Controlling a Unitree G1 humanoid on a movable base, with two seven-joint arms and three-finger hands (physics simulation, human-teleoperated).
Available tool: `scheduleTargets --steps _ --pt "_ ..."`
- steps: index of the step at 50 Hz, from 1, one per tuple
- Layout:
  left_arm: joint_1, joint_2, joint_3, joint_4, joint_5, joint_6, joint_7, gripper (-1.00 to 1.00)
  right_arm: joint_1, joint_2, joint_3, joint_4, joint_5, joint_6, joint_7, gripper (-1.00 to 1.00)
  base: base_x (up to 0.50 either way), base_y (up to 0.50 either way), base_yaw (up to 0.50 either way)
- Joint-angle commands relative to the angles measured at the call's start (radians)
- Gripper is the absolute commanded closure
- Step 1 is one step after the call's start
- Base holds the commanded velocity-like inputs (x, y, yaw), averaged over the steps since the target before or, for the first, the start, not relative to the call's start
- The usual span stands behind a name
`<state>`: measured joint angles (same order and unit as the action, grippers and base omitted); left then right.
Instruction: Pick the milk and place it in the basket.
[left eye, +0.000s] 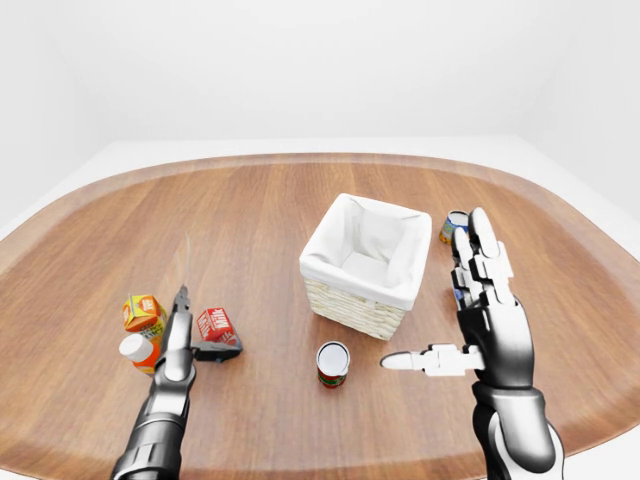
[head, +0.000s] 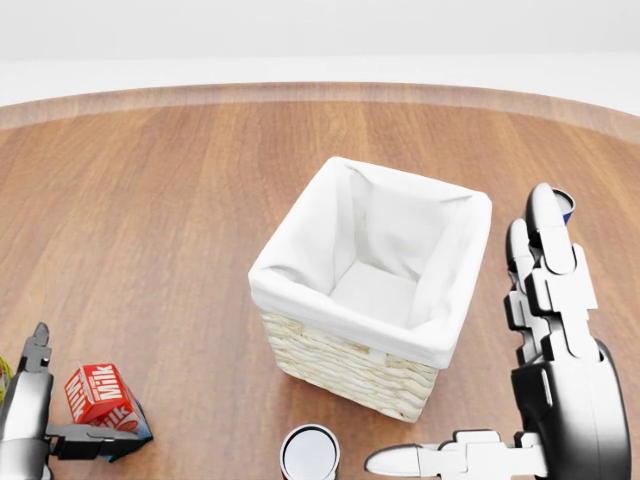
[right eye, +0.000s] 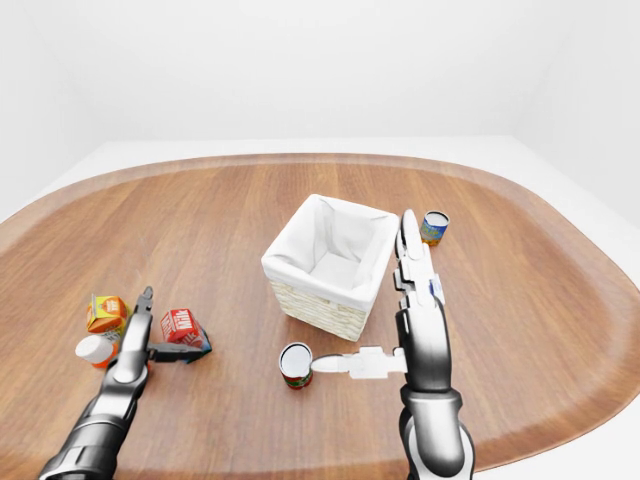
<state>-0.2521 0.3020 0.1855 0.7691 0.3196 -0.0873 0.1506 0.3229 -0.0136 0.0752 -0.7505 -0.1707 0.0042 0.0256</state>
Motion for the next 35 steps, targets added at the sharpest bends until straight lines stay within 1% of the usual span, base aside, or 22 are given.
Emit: scheduleTargets --steps 1,3,6,7,8,15,19,25,35 --pt "-0.082 0.04 -0.034 0.244 -0.007 0.0 0.061 -1.0 -0.001 -0.001 0.002 -0.001 -0.002 0.002 -0.001 -1.0 0.0 0.0 0.0" --pt "-0.083 0.041 -0.038 0.245 -0.008 0.0 0.059 -1.0 -0.001 -0.001 0.001 -0.001 0.0 0.003 -0.001 -1.0 0.0 0.0 0.0" --pt "-0.086 0.041 -0.041 0.256 -0.019 0.0 0.028 -1.0 -0.002 -0.001 0.001 -0.004 0.001 0.006 0.0 -1.0 0.0 0.0 0.0" --pt "-0.087 0.038 -0.037 0.256 -0.038 0.0 0.005 -0.23 -0.002 0.0 0.0 -0.004 0.0 0.006 0.0 -1.0 0.0 0.0 0.0" --pt "-0.087 0.038 -0.037 0.254 -0.045 0.0 -0.009 0.98 -0.004 0.0 -0.001 -0.003 0.0 0.007 0.0 -1.0 0.0 0.0 0.0" --pt "-0.09 0.042 -0.04 0.263 -0.05 0.0 -0.029 1.0 -0.004 0.0 -0.001 -0.002 0.003 0.007 0.001 -1.0 0.0 0.0 0.0" --pt "-0.085 0.04 -0.04 0.25 -0.051 0.0 -0.033 1.0 -0.002 0.0 0.002 -0.011 0.001 0.013 0.001 -1.0 0.0 0.0 0.0" --pt "-0.08 0.039 -0.04 0.241 -0.048 0.0 -0.038 1.0 -0.003 0.0 0.0 -0.011 0.003 0.014 0.0 -1.0 0.0 0.0 0.0" --pt "-0.105 0.048 -0.038 0.254 -0.049 0.0 -0.044 1.0 -0.001 -0.001 0.004 -0.007 0.0 0.01 -0.001 -1.0 0.0 0.0 0.0"
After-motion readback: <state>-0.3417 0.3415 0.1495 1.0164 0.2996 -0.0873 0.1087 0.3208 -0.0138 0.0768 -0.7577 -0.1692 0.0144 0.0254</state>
